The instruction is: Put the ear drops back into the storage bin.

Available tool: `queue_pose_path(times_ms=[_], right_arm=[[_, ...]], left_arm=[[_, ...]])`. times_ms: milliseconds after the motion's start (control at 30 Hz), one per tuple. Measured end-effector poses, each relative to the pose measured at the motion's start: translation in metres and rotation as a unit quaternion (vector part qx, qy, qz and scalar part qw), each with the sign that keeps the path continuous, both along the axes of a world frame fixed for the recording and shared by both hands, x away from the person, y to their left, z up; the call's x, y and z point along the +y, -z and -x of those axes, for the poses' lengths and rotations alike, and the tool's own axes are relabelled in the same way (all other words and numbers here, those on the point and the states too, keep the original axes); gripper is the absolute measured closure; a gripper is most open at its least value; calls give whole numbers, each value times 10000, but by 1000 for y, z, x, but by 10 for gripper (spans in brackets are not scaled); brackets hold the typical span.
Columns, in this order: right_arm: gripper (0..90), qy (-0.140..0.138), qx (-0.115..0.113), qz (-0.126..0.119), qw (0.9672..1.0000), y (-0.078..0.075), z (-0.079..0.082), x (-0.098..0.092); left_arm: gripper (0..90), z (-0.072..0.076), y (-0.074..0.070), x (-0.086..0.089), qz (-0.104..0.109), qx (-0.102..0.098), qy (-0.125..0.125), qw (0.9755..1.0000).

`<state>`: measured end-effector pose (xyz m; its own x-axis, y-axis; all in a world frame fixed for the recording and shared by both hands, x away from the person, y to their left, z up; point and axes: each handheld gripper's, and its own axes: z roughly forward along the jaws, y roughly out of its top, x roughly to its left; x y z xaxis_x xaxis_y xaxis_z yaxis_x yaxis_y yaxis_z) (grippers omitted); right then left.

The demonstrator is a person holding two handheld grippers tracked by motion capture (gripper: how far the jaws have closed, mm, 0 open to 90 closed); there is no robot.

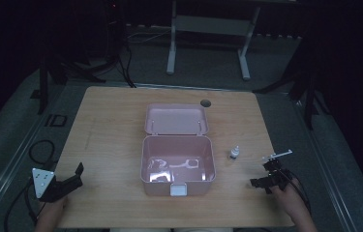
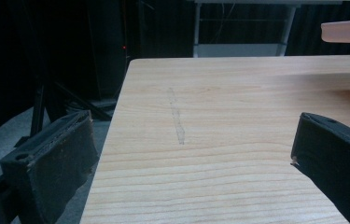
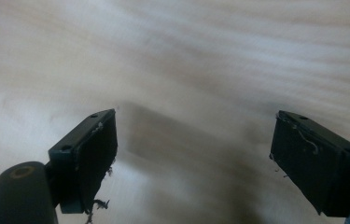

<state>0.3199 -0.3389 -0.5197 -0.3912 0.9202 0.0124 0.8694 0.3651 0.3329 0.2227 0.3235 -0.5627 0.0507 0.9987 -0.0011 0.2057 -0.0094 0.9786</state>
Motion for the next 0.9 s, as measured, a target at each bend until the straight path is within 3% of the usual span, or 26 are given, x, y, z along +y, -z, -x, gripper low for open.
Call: queue_pose_path(times_ms=[67,100,167,200,267,300,367,433,600,667,700,733,900], right_arm=[[142,-60,83,47,9999,-1,0,1],[142,-237,271,60,9993,-4,-1,3],[140,-310,284,145,9990,-5,-1,4],[127,-530,375,221,9976,-8,-1,7],[128,-660,497,126,9965,-10,-1,7],[138,-804,702,189,9941,-11,-2,8],[139,-899,809,287,9923,-11,-3,9],[156,-1124,1132,536,9857,-12,-4,12],[163,-1139,1542,753,9786,-13,-10,12],[164,-1147,1587,755,9777,-13,-12,12],[169,-1232,1695,866,9740,-13,-13,13],[172,-1259,1711,904,9730,-13,-14,13],[176,-1222,1743,900,9729,-15,-20,15]], left_arm=[[4,0,0,0,-3,-1,1,10000],[4,0,0,0,-1,2,-1,10000],[3,0,0,0,-3,6,-1,10000],[4,0,0,0,0,5,1,10000],[3,0,0,0,3,4,3,10000],[4,0,0,0,4,5,3,10000],[4,0,0,0,5,3,4,10000],[4,0,0,0,5,5,3,10000],[4,0,0,0,5,5,9,10000],[4,0,0,0,6,3,9,10000],[4,0,0,0,3,0,9,10000],[4,0,0,0,-2,4,15,10000],[4,0,0,0,-9,3,17,10000]])
